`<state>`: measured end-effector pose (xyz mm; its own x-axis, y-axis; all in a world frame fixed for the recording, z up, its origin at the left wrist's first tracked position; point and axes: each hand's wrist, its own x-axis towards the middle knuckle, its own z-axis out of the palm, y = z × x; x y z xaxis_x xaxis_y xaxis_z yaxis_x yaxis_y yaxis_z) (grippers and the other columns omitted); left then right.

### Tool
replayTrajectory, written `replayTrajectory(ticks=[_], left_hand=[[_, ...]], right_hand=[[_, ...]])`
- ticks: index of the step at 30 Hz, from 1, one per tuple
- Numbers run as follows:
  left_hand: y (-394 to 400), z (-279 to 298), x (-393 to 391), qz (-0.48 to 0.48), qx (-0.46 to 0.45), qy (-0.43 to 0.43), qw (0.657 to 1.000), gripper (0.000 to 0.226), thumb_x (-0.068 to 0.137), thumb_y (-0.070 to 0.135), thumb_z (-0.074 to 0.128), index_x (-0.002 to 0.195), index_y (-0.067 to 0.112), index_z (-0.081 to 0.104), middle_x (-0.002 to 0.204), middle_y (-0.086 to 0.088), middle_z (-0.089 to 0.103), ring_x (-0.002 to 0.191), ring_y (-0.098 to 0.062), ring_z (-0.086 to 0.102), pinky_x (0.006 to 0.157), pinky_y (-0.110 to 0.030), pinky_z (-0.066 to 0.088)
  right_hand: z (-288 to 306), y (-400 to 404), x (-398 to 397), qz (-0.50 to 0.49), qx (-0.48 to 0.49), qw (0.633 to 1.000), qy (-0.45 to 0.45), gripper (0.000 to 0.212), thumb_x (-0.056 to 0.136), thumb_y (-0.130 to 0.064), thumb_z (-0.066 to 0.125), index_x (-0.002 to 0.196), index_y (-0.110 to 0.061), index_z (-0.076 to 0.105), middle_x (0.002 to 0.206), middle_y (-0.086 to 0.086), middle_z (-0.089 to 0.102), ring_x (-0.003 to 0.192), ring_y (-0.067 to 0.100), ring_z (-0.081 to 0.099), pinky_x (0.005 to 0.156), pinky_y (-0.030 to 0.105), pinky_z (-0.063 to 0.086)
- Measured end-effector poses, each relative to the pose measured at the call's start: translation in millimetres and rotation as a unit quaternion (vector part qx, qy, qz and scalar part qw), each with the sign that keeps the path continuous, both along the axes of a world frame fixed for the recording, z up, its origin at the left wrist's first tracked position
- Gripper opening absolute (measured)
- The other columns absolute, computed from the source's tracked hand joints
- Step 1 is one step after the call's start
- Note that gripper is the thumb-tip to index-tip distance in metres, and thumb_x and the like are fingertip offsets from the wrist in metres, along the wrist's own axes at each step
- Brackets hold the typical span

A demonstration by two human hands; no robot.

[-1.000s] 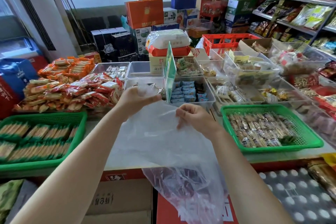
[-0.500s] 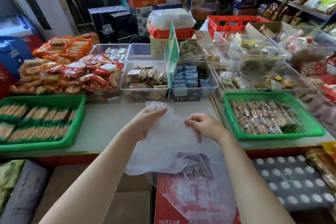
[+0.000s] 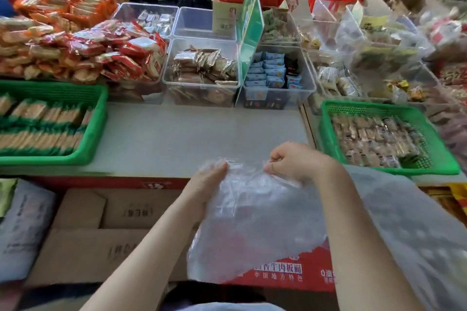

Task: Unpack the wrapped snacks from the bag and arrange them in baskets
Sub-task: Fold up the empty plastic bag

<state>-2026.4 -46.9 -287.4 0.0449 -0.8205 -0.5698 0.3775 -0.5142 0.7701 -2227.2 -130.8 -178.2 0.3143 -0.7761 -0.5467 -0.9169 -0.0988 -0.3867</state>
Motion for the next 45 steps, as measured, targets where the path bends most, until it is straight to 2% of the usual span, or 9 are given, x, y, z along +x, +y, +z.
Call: replayTrajectory(ticks=[5,14,21,24,26,29,35,40,45], left_hand=[[43,-95,37,0.043,0.093,-0.225,0.969,0.036,0.091,0.045,0.070,0.072,0.016,0.062,0.055,0.009,0.053,0.053,-0.006,0.048,0.052,-0.022,0.038],[89,-180,49,0.021,0.163,-0.352,0.921,0.046,0.099,0.046,0.054,0.067,0.014,0.048,0.065,-0.001,0.054,0.062,-0.019,0.050,0.064,-0.037,0.043],[101,-181,55,0.037,0.193,-0.383,0.903,0.043,0.103,0.046,0.046,0.078,0.010,0.048,0.070,-0.001,0.054,0.069,-0.023,0.052,0.064,-0.037,0.042],[94,-179,59,-0.058,0.203,-0.466,0.859,0.033,0.099,0.042,0.053,0.123,0.019,0.054,0.112,-0.006,0.065,0.102,-0.029,0.060,0.088,-0.045,0.048],[84,-181,59,-0.104,0.163,-0.549,0.813,0.072,0.091,0.036,0.067,0.151,0.019,0.033,0.149,-0.008,0.043,0.138,-0.029,0.040,0.113,-0.047,0.030],[54,-175,45,-0.198,-0.009,-0.611,0.766,0.068,0.088,0.035,0.069,0.149,0.026,0.041,0.154,0.000,0.041,0.146,-0.023,0.030,0.120,-0.046,0.019],[-4,-170,-24,-0.399,-0.091,-0.519,0.750,0.025,0.099,0.035,0.058,0.118,0.023,0.070,0.119,0.005,0.067,0.117,-0.022,0.055,0.088,-0.034,0.040],[-13,-170,-34,-0.352,-0.022,-0.549,0.758,0.016,0.099,0.028,0.055,0.087,0.021,0.062,0.086,0.006,0.061,0.083,-0.022,0.054,0.054,-0.028,0.031],[-8,-173,-36,-0.328,0.001,-0.516,0.791,0.018,0.099,0.015,0.055,0.092,0.002,0.065,0.080,-0.006,0.059,0.078,-0.028,0.052,0.057,-0.031,0.031]], right_hand=[[-135,18,44,0.015,0.070,0.997,-0.020,0.035,0.081,-0.049,0.079,0.093,-0.018,0.068,0.087,-0.002,0.065,0.080,0.016,0.060,0.065,0.028,0.047],[-232,54,36,0.146,0.203,0.964,0.087,0.079,0.075,-0.044,0.083,0.143,-0.024,0.045,0.143,-0.004,0.051,0.131,0.023,0.049,0.110,0.045,0.039],[-234,28,-2,0.075,0.131,0.975,0.162,0.022,0.090,-0.016,0.064,0.109,-0.019,0.055,0.103,0.002,0.059,0.088,0.021,0.056,0.070,0.028,0.041],[-235,18,-2,0.035,0.108,0.988,0.107,0.010,0.091,-0.016,0.059,0.100,-0.020,0.059,0.096,0.003,0.063,0.079,0.020,0.056,0.057,0.028,0.038],[-234,16,5,0.039,0.133,0.988,0.065,0.004,0.091,-0.015,0.059,0.093,-0.017,0.062,0.091,0.003,0.063,0.077,0.019,0.055,0.056,0.025,0.037],[-233,10,14,0.056,0.144,0.987,0.034,0.004,0.091,-0.018,0.065,0.088,-0.020,0.063,0.091,0.002,0.064,0.084,0.019,0.057,0.058,0.025,0.038],[-233,5,23,0.068,0.134,0.988,0.020,0.028,0.087,-0.040,0.073,0.093,-0.012,0.069,0.084,0.001,0.062,0.078,0.018,0.055,0.059,0.028,0.039],[-212,5,-4,0.139,0.153,0.972,0.108,0.080,0.076,-0.039,0.081,0.142,-0.022,0.038,0.130,-0.002,0.054,0.120,0.025,0.054,0.104,0.042,0.039],[-195,-3,-59,0.146,0.138,0.958,0.204,0.067,0.084,-0.022,0.071,0.142,-0.024,0.037,0.136,0.005,0.050,0.126,0.028,0.046,0.109,0.047,0.031]])
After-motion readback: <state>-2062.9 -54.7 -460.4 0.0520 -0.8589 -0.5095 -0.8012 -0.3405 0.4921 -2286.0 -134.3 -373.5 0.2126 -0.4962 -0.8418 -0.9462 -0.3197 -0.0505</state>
